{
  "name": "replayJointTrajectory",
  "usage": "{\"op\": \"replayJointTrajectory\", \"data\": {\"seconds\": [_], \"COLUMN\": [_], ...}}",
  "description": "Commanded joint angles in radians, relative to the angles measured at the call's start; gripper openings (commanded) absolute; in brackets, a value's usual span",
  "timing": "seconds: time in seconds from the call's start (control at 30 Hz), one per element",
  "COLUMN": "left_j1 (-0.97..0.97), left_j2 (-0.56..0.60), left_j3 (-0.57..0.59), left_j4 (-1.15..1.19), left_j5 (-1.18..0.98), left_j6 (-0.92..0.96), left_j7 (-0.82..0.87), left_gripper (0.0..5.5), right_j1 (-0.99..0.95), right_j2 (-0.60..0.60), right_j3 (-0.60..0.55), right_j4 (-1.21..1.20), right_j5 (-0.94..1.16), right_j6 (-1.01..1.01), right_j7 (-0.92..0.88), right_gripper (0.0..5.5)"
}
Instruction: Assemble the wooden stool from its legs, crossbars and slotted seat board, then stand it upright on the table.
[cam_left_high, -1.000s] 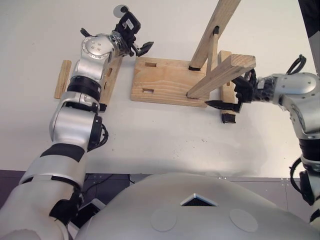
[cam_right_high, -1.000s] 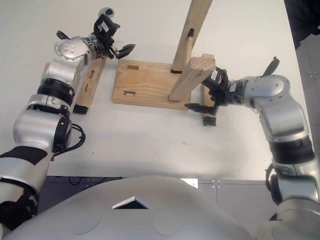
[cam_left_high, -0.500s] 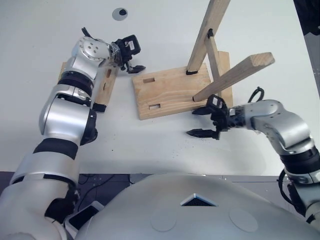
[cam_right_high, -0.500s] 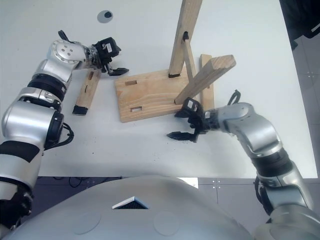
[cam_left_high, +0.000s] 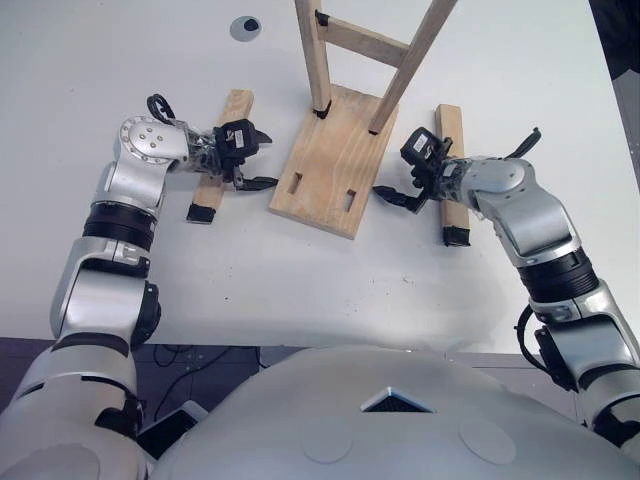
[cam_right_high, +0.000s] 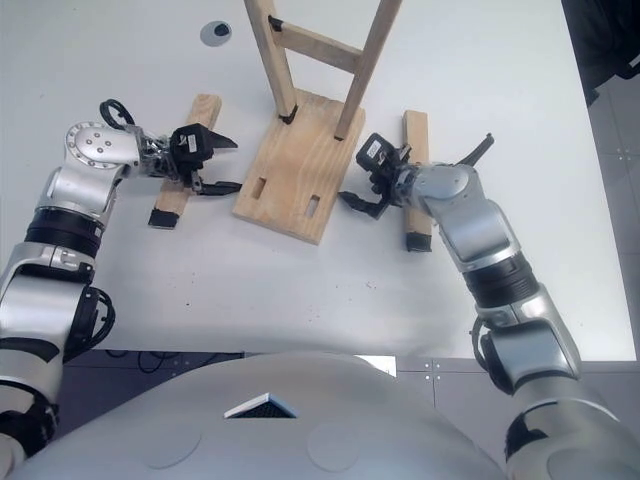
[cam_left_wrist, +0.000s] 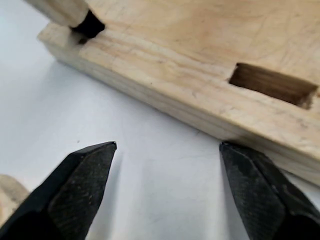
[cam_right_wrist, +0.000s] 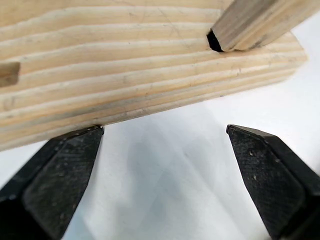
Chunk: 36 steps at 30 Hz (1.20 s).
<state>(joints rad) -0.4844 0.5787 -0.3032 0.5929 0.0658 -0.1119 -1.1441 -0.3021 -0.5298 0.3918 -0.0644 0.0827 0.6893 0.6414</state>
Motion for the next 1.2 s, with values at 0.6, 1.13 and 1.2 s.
{"op": "replayJointTrajectory", "data": {"seconds": [0.6, 1.13, 1.2], "left_j1": [0.228, 0.206, 0.218], "left_j2": [0.163, 0.188, 0.179], "left_j3": [0.266, 0.366, 0.372], "left_j4": [-0.323, -0.313, -0.326], "left_j5": [-0.175, -0.252, -0.259], "left_j6": [0.321, 0.420, 0.422], "left_j7": [0.086, 0.142, 0.161], "left_gripper": [3.82, 3.82, 3.82], "right_j1": [-1.224, -1.470, -1.464], "right_j2": [0.084, 0.393, 0.372], "right_j3": [0.015, -0.468, -0.458], "right_j4": [0.371, 0.595, 0.624], "right_j5": [-0.540, -0.144, -0.144], "right_j6": [-0.273, -0.230, -0.261], "right_j7": [-0.115, -0.454, -0.457], "right_gripper": [4.54, 4.54, 4.54]}}
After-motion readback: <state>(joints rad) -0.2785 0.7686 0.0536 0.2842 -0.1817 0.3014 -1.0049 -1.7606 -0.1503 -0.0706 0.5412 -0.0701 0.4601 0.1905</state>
